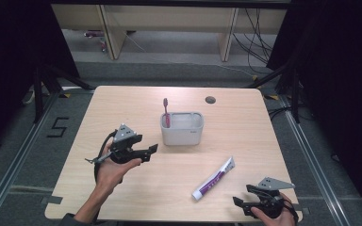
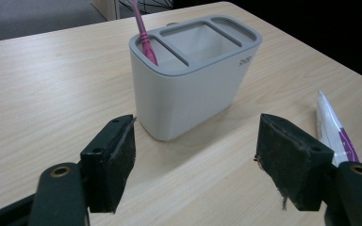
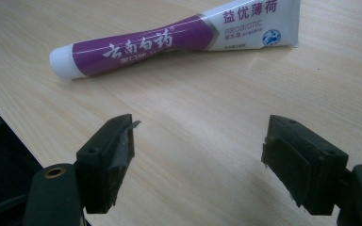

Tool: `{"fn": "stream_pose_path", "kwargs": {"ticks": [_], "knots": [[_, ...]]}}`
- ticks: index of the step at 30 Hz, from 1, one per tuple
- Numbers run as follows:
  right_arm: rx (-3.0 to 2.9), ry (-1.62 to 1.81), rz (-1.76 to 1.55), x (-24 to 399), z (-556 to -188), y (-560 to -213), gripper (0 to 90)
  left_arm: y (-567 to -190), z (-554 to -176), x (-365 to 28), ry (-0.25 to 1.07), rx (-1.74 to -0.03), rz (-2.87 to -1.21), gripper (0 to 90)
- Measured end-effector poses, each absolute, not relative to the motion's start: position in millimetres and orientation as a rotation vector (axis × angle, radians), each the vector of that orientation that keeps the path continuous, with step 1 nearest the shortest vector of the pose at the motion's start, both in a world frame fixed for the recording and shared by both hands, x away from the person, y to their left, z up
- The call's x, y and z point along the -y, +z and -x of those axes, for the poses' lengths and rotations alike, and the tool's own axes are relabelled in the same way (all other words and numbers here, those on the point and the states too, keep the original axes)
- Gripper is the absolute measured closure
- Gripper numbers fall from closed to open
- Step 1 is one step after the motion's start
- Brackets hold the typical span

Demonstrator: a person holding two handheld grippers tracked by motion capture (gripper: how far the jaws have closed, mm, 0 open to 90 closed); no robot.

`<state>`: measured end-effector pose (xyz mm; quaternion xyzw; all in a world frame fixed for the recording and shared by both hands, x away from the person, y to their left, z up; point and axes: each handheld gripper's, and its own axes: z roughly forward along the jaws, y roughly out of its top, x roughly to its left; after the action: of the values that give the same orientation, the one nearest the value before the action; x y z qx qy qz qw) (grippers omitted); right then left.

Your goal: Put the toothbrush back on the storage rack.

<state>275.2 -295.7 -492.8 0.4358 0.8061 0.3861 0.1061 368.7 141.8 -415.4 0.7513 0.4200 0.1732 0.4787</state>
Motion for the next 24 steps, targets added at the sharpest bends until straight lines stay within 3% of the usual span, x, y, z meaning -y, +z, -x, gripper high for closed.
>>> {"fn": "stream_pose_path", "kwargs": {"ticks": [24], "knots": [[-2.398, 1.163, -1.269, 292, -275, -490, 28.3, -442, -323, -150, 0.378, -0.988, -1.875, 23.8]]}}
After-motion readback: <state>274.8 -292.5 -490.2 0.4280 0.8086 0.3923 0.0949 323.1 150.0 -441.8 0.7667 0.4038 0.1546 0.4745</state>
